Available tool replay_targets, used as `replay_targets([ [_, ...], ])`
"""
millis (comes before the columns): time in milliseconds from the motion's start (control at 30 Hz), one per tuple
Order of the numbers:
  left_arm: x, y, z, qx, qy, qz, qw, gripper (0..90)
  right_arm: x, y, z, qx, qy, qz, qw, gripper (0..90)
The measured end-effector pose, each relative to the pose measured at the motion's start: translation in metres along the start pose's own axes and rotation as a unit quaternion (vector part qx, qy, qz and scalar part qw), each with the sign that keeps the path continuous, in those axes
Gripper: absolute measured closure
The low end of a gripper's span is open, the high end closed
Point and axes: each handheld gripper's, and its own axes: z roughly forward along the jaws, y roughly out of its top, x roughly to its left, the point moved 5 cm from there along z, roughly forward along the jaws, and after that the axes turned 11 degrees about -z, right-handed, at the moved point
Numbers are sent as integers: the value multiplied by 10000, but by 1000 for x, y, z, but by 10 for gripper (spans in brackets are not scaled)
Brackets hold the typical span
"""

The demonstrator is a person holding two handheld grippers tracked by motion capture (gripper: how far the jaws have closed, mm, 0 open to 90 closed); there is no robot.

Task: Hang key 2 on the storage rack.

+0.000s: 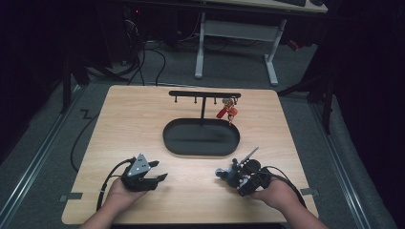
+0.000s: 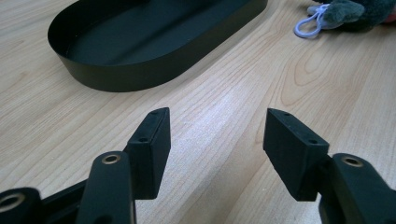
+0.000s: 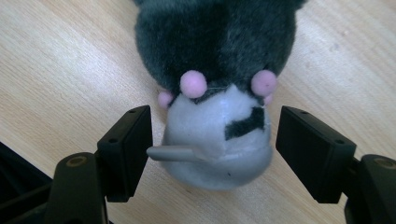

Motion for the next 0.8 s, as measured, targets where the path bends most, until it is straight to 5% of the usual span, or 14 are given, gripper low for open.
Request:
replay_targets([
  [600,0,0,0,9,-2,9,10000,419,2,2,5,70,-79,-158,9998,456],
  [800,0,0,-1,16,3,3,10000,419,3,3,4,93,17,-50,9999,480],
])
